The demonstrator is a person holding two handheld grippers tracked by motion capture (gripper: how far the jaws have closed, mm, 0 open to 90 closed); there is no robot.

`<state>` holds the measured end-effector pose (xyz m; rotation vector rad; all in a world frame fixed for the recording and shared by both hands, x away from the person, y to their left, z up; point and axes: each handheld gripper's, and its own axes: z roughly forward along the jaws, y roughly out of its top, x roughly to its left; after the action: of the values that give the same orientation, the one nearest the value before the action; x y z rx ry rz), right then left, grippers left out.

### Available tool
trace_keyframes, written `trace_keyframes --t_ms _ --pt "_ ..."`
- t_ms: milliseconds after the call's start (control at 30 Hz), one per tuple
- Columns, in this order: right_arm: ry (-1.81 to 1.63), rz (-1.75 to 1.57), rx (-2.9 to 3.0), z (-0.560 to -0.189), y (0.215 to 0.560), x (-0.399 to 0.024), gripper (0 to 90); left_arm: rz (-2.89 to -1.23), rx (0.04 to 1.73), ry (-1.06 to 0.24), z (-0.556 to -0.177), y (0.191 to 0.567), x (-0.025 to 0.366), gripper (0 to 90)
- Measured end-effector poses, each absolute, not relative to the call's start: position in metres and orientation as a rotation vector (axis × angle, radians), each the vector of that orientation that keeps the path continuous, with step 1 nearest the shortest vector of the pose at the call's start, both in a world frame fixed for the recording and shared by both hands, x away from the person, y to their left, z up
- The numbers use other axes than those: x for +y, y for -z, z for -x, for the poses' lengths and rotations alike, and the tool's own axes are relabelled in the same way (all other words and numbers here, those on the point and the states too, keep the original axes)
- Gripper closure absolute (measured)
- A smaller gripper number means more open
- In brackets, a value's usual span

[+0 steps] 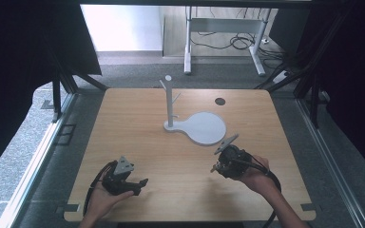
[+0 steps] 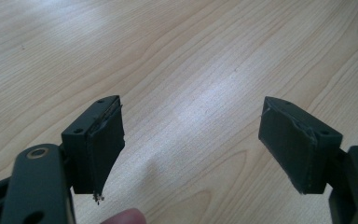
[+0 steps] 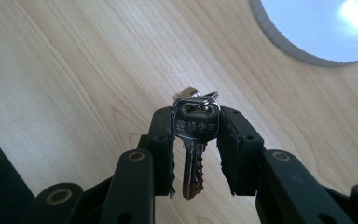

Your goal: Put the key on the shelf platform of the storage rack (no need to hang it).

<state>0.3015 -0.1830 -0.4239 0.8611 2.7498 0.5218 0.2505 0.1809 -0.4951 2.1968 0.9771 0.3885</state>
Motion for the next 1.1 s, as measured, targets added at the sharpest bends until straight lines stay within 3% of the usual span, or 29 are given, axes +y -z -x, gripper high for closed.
trace_keyframes --t_ms 1100 --pt "-0.533 -0.893 2.734 -0.334 0.402 -0.179 68.0 -2.199 0.98 -0.39 -0.251 0.496 0.181 22.5"
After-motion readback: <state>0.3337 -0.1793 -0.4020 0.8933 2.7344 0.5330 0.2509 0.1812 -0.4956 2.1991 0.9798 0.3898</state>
